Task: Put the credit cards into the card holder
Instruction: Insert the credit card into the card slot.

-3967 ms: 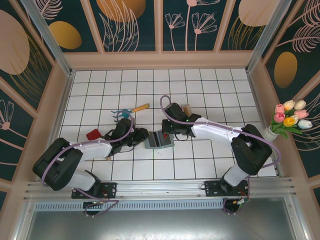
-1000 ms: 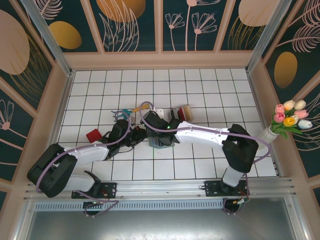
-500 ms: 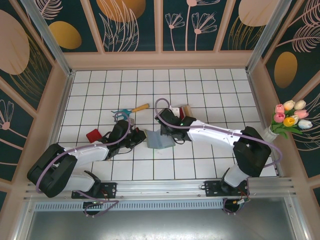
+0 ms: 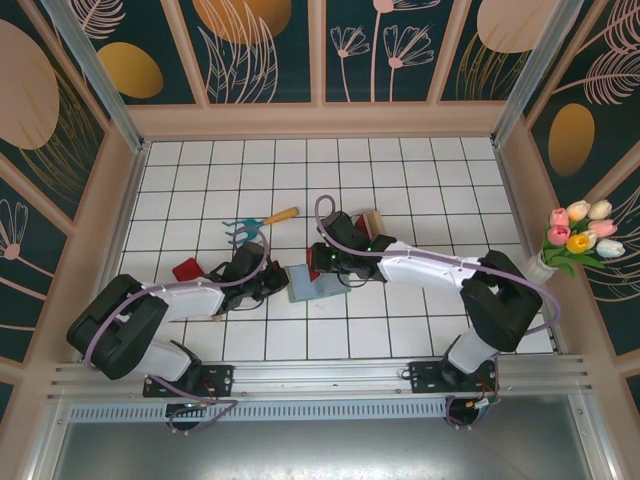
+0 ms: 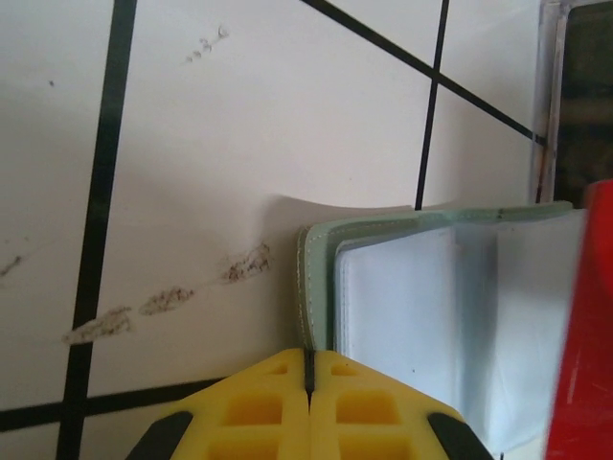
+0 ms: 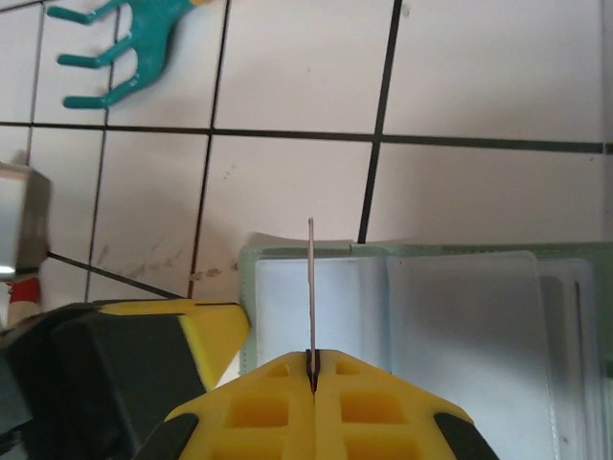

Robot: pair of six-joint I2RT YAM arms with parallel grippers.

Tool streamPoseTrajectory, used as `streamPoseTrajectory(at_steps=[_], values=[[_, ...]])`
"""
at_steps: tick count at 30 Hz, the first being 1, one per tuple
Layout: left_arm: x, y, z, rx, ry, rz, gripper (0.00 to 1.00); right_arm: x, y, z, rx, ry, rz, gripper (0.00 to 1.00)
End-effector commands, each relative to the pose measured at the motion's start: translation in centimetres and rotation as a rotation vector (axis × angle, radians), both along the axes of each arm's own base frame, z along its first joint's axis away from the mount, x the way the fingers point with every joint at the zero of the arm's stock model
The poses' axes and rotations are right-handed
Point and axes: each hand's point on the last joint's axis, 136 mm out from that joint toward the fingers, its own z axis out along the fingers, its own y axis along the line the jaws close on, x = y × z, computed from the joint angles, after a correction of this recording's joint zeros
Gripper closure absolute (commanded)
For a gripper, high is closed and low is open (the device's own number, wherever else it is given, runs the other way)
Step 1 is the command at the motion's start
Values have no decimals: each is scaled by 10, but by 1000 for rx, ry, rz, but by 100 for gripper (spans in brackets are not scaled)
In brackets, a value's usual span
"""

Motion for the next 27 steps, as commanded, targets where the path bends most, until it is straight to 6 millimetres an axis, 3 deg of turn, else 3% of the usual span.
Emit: streamPoseTrajectory(at_steps=[1,8,19,27], values=[[5,2,-2,49,-11,-15,99,-1,-5,-21,17,47,6,98],[5,1,-7,60,1,-23,100,-2,-17,-32,51,62,14,98],[5,-3,-6,35,10,-28,100,-16,-8,-58,148,160,2,99],[4,-2,-4,29,9,-18,100,-21,-6,-59,198,179,2,99]])
